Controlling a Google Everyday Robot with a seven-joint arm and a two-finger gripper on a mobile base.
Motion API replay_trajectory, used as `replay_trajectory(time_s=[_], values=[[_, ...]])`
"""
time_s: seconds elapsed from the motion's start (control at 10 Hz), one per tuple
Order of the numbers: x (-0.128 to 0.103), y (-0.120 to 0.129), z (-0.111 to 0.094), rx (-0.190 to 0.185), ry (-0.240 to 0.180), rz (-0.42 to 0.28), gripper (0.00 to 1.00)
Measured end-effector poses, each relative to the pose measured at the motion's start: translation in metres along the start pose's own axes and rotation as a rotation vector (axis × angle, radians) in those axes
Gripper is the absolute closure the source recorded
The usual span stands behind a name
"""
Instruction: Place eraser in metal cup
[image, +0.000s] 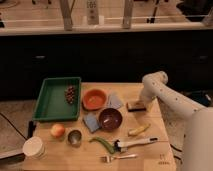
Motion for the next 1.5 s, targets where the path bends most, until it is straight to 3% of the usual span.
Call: replay_trajectory(time_s=[0.1, 0.2, 0.5, 0.8, 1.5], values=[[0.001, 0.001, -0.001, -0.002, 0.003, -0.001, 0.92], [0.001, 0.001, -0.001, -0.002, 0.004, -0.001, 0.97], [-0.002, 0.001, -0.004, -0.004, 0.006, -0.010, 0.98], [-0.008, -0.002, -0.034, 0.000, 0.030, -0.041, 0.98], [-0.024, -0.008, -0.067, 0.010, 0.082, -0.115, 0.98]])
